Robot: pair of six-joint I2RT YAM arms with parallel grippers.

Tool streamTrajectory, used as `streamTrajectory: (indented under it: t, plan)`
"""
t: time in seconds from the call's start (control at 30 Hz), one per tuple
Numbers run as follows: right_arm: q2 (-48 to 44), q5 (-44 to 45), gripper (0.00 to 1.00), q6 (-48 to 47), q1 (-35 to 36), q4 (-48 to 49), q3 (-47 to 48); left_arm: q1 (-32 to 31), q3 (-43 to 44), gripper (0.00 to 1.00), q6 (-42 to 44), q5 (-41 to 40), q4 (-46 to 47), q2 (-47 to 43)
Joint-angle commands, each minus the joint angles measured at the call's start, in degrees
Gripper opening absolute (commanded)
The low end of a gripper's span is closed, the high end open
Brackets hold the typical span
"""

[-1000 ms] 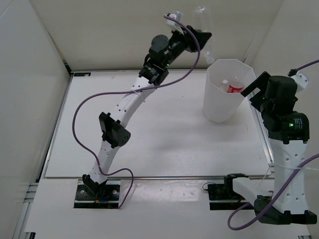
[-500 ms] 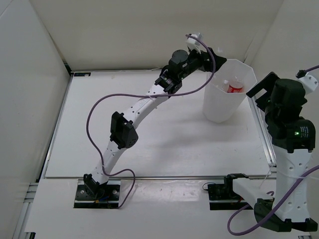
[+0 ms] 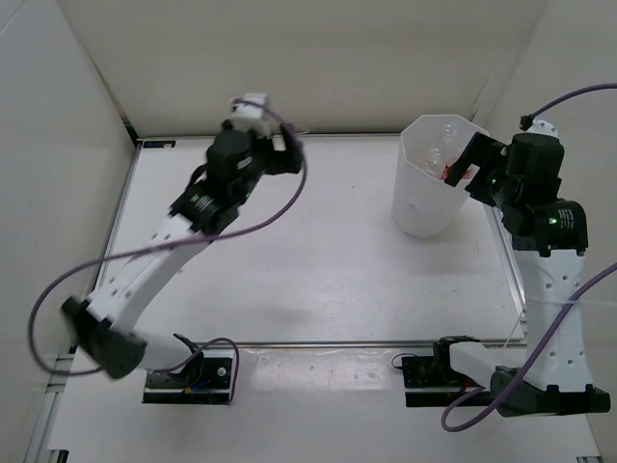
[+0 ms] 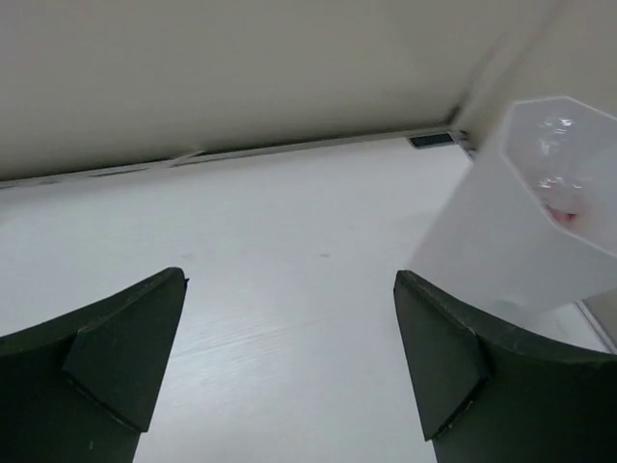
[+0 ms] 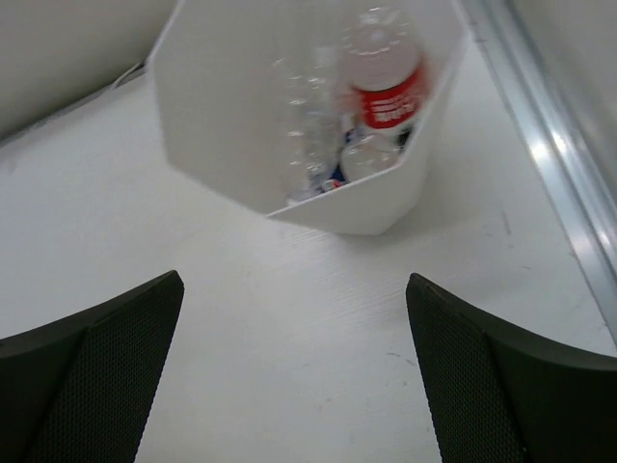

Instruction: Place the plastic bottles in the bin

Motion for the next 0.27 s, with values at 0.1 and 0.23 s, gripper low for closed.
streamTrajectory:
  t: [0.1,0.23]
  plan:
    - [-2.82,-16.36,1.00,-9.04,-0.10,7.52,-2.11,-0.10,-23.40,1.00,2.66,-34.24,-3.84,-21.99]
    - [-2.29,-15.03,1.00,-6.76,-0.10,6.99,-3.34,1.74,-35.61,1.00,-1.22,-49.99,-5.96,-30.85]
